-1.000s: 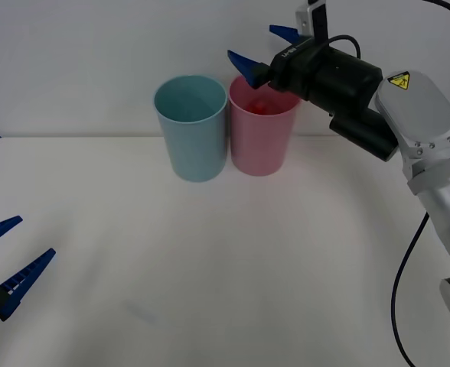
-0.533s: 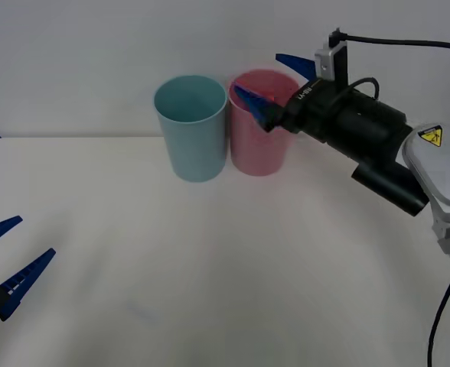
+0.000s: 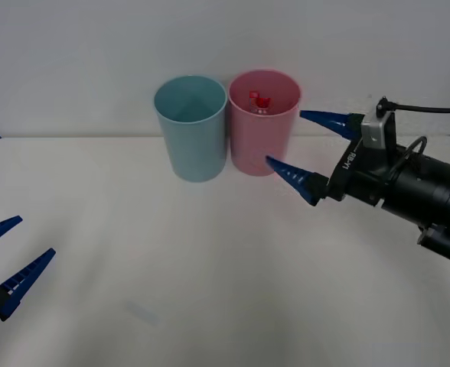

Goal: Grasp the object on the table and drop it into the matching bin: aluminum can to the light blue bin, PET bottle to the pink bin.

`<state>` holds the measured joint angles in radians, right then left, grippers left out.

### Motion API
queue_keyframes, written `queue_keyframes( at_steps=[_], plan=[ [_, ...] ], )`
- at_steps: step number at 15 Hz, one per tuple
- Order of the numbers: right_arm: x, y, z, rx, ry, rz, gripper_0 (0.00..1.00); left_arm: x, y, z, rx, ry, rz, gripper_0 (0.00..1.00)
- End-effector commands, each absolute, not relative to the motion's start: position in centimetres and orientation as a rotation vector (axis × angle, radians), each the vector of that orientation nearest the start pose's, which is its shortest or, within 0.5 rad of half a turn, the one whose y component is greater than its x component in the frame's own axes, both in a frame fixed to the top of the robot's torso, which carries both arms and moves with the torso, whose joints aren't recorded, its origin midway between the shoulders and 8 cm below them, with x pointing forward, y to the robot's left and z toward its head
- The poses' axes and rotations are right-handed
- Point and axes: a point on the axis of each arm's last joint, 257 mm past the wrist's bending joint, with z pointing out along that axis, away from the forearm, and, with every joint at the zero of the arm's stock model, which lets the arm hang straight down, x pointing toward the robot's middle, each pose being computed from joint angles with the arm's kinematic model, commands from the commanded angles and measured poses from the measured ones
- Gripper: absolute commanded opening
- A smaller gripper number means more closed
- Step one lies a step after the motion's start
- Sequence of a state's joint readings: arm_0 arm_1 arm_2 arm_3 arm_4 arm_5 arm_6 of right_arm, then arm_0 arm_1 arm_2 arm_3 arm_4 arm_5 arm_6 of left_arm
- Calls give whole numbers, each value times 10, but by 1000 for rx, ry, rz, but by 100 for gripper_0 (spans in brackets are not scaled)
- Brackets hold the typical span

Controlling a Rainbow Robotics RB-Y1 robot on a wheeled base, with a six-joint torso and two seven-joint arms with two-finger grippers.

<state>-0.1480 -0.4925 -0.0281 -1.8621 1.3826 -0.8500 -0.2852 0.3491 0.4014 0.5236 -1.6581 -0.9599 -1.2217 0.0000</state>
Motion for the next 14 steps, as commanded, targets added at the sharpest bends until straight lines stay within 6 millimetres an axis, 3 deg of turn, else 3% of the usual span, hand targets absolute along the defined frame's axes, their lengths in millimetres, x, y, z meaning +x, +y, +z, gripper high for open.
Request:
queue_keyframes(
  at_steps=[1, 8, 14],
  plan=[
    [439, -127, -90, -955, 1282, 538, 100, 342, 330, -169, 465, 1441, -567, 100],
    [389, -168, -139, -962, 1337, 513, 100, 342, 330, -169, 465, 1441, -567, 100],
    [343, -205, -159, -876, 1427, 560, 100, 342, 330, -169, 465, 1441, -567, 100]
  ],
)
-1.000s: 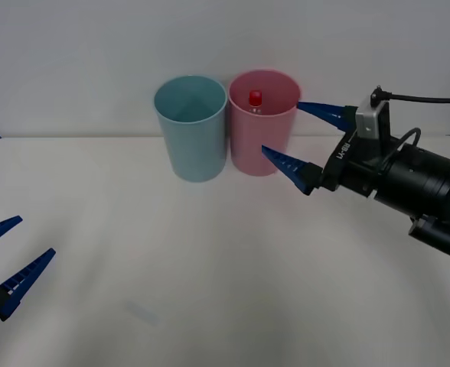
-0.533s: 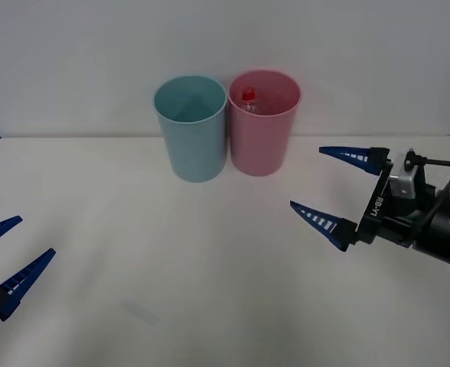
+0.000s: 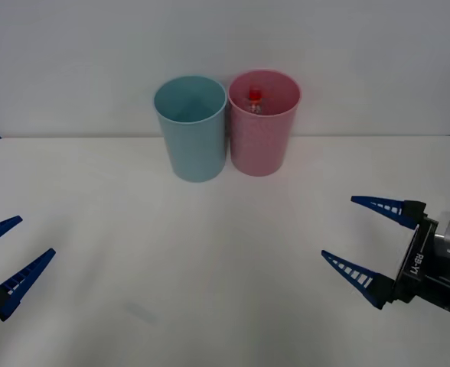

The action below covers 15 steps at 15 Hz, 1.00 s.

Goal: Grasp the object on the table and drop it into the matching bin: aluminum can to the light blue bin, PET bottle to the pink bin.

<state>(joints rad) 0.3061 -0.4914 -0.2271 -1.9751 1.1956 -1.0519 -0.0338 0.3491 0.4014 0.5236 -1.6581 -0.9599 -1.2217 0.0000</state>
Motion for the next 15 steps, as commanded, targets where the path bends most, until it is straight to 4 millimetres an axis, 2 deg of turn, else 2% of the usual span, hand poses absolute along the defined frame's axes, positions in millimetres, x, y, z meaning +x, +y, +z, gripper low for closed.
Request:
queue_keyframes(
  at_steps=[1, 9, 15],
  plan=[
    [337, -214, -159, -863, 1433, 555, 100, 342, 330, -169, 465, 1441, -567, 100],
    [308, -254, -176, -738, 1530, 544, 100, 342, 330, -169, 465, 1441, -567, 100],
    [301, -261, -186, -729, 1563, 532, 100, 342, 330, -169, 465, 1441, -567, 100]
  ],
)
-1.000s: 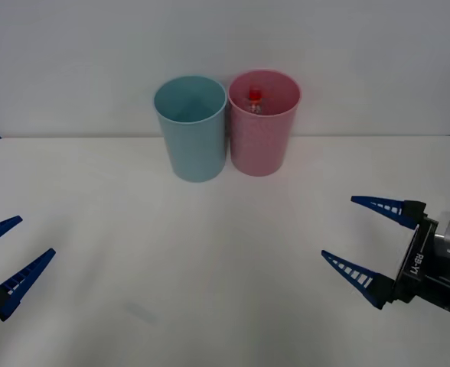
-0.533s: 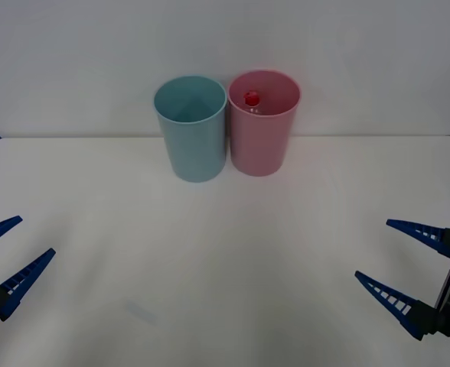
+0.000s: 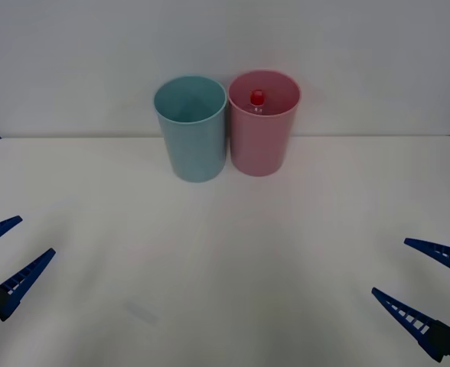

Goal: Grasp the object on the table and drop it into the matching bin: aluminum can to the light blue bin, PET bottle to the pink bin.

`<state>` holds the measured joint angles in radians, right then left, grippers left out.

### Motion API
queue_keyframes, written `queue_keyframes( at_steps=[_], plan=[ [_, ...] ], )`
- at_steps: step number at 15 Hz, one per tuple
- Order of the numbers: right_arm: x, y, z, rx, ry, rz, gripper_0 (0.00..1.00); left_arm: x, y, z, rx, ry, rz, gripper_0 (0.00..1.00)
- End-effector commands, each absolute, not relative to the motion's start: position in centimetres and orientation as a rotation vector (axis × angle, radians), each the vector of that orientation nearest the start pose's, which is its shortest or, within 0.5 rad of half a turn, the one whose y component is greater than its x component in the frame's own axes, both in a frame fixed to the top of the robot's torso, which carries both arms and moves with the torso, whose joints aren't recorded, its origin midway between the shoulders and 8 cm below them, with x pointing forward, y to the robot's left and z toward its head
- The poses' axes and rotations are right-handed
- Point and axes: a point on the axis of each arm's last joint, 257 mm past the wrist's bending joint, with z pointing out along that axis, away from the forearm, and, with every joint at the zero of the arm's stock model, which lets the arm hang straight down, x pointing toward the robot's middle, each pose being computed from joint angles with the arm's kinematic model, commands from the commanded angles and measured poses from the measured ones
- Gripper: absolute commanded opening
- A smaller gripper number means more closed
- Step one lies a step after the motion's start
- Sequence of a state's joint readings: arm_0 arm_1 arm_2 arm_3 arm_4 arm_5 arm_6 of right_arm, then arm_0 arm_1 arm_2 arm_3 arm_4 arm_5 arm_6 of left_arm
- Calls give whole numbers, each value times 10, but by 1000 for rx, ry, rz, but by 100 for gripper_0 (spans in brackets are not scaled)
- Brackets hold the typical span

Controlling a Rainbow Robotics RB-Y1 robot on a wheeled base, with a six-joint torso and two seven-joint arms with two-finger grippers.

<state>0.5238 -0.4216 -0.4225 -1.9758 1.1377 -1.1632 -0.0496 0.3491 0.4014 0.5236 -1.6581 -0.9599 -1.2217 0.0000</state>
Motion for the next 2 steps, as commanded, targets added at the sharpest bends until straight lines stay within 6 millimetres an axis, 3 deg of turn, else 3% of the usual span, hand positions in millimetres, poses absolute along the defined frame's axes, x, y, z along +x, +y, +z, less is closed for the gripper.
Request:
queue_keyframes(
  at_steps=[1, 2],
  plan=[
    [301, -261, -186, -729, 1563, 532, 100, 342, 330, -169, 465, 1441, -567, 100],
    [301, -261, -186, -729, 1563, 532, 100, 342, 330, -169, 465, 1441, -567, 100]
  ],
)
